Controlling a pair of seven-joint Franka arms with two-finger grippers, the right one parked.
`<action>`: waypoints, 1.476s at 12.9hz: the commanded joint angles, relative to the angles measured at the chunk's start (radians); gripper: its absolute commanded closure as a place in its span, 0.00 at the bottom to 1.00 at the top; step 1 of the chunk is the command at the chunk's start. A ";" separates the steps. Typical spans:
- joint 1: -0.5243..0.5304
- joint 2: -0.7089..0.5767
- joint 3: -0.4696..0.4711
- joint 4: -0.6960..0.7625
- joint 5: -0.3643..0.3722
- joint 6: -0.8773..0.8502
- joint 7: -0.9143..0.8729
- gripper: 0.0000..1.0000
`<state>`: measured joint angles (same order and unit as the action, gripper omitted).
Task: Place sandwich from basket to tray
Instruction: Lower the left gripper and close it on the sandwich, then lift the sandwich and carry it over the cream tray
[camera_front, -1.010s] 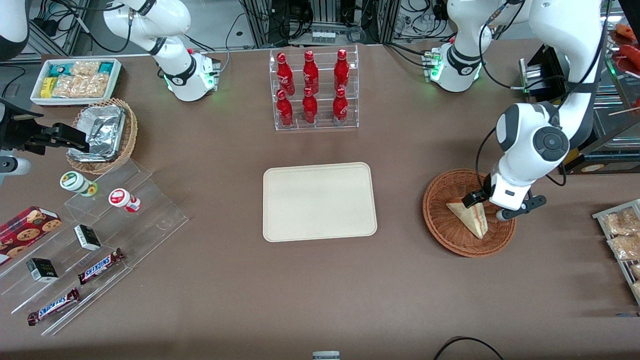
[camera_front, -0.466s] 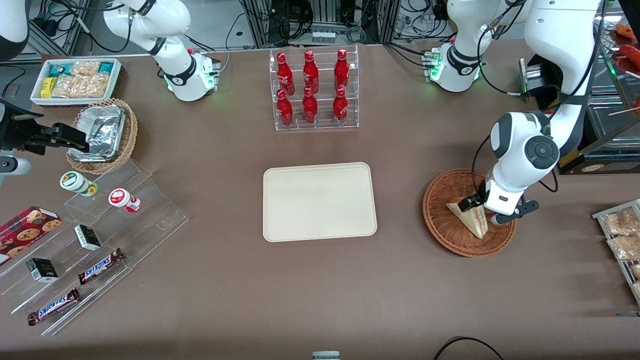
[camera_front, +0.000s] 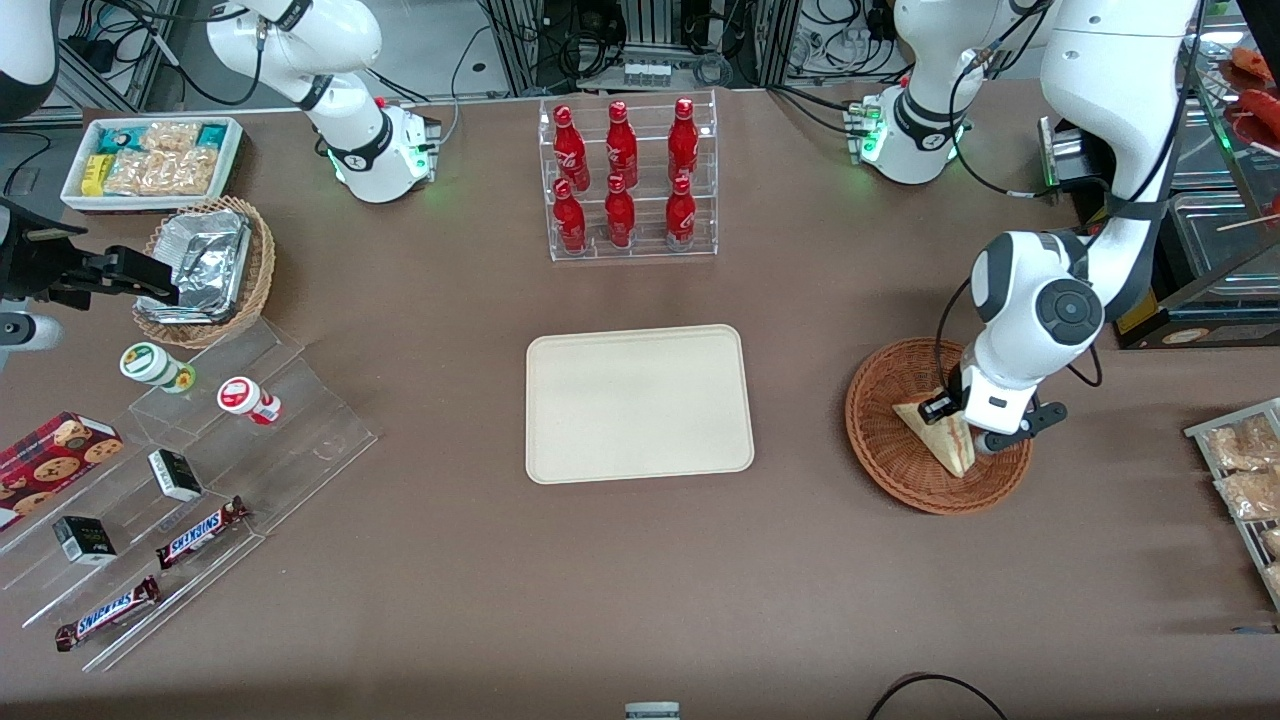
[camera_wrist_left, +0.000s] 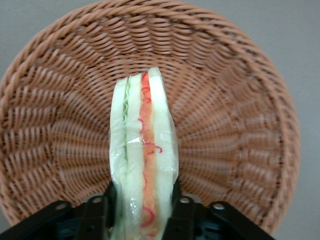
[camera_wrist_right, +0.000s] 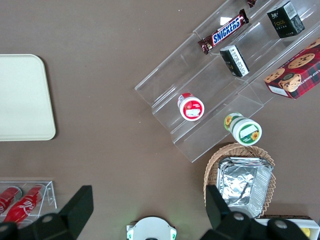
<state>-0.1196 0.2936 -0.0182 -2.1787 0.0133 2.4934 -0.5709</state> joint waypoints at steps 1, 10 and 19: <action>-0.048 -0.007 0.006 0.072 0.011 -0.103 -0.037 1.00; -0.230 -0.045 0.001 0.466 -0.001 -0.561 0.048 1.00; -0.537 0.263 0.003 0.770 -0.039 -0.550 -0.083 1.00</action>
<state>-0.6178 0.4859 -0.0306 -1.5106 -0.0097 1.9663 -0.6415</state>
